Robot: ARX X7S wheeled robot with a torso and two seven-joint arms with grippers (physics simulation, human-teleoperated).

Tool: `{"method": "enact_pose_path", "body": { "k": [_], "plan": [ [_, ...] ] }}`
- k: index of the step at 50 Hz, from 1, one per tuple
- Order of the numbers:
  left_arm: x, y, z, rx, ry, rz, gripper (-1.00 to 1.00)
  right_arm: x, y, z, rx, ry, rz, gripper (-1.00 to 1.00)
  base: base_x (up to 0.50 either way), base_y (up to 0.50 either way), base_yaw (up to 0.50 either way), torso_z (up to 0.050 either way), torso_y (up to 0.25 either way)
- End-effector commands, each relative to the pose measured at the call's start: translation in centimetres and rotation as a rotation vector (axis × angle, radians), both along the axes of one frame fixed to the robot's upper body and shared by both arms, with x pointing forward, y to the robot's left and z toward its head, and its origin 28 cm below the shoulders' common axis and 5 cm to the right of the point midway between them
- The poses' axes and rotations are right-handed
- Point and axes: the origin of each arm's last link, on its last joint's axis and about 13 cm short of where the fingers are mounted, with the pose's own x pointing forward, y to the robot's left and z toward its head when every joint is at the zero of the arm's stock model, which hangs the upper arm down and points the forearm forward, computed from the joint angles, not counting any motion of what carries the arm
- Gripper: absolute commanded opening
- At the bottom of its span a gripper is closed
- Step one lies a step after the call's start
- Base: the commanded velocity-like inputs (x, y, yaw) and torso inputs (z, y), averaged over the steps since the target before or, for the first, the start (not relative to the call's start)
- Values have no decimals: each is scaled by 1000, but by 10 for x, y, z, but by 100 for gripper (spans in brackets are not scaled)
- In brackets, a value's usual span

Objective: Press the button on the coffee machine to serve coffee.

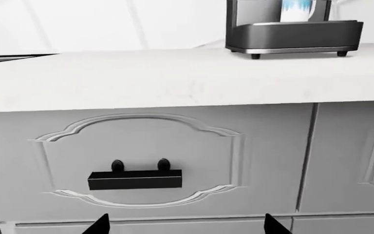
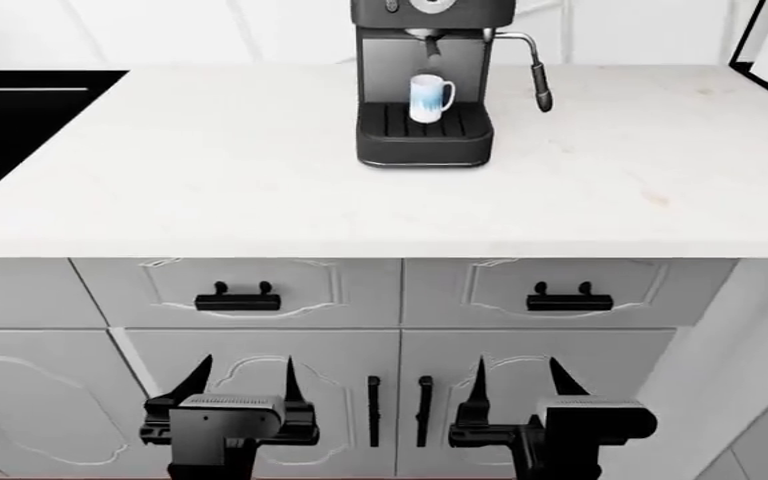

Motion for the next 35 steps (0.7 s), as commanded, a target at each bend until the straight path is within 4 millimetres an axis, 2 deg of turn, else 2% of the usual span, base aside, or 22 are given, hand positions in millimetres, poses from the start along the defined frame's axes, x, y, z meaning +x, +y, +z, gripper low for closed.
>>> {"method": "enact_pose_path", "body": {
  "k": [1,16,35],
  "plan": [
    [0,0,0,4,0,-2,100,0,-1,0,-2,-2,-5,100,238,0,0,0,0],
    [0,-1,-1,8,5,-1,100,0,0,-1,-10,2,3,100,221,1,0,0,0],
    [0,2,-1,8,5,22,100,0,-1,-1,-12,9,-4,100,0,0,0,0,0]
  ]
}}
